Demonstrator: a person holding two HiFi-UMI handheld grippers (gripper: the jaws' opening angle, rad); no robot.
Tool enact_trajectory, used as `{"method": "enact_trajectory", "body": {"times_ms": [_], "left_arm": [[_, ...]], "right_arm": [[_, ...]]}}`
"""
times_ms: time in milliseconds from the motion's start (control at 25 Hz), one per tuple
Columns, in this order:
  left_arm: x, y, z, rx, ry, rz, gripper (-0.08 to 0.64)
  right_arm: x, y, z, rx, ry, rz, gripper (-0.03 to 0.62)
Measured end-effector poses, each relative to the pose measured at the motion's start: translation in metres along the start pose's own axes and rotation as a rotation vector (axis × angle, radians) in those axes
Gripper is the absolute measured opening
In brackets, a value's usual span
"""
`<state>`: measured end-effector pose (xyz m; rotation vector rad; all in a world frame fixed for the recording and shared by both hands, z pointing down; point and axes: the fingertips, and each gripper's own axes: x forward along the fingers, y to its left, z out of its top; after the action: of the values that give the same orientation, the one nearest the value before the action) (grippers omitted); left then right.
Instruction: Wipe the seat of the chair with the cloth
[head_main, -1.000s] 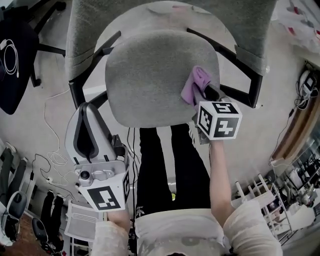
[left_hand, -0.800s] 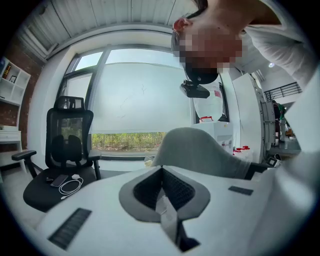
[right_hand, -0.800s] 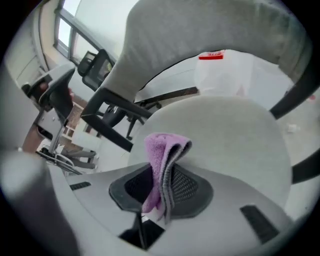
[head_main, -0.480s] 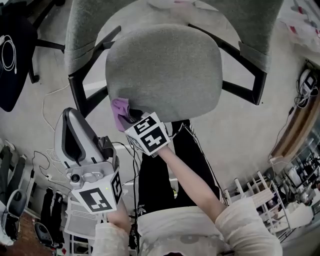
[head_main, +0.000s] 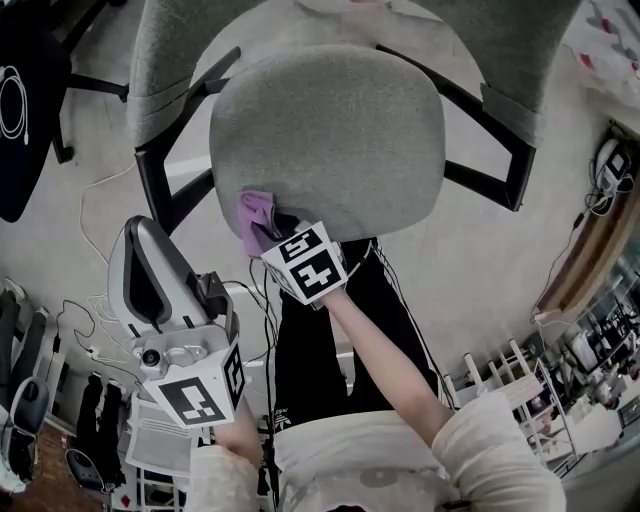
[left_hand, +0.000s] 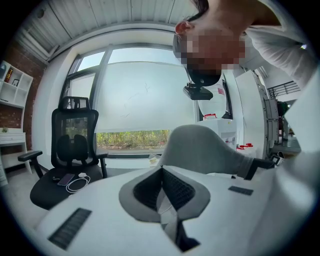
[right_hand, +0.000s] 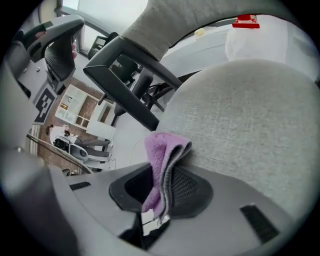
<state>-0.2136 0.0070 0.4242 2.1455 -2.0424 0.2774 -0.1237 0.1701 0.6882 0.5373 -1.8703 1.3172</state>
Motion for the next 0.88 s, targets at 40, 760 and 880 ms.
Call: {"method": "enact_trajectory", "body": {"times_ms": [40, 760, 880], "left_arm": [[0.002, -0.001, 0.001, 0.003, -0.003, -0.005, 0.012], [0.039, -0.075, -0.002, 0.032, 0.010, -0.157, 0.012], [0.042, -0.088, 0.000, 0.042, 0.011, -0.177, 0.012]], "right_arm": [[-0.007, -0.007, -0.003, -0.006, 0.001, -0.020, 0.094], [-0.138, -0.168, -0.066, 0.050, 0.039, -0.300, 0.094], [-0.161, -0.196, -0.079, 0.096, 0.044, -0.363, 0.094]]}}
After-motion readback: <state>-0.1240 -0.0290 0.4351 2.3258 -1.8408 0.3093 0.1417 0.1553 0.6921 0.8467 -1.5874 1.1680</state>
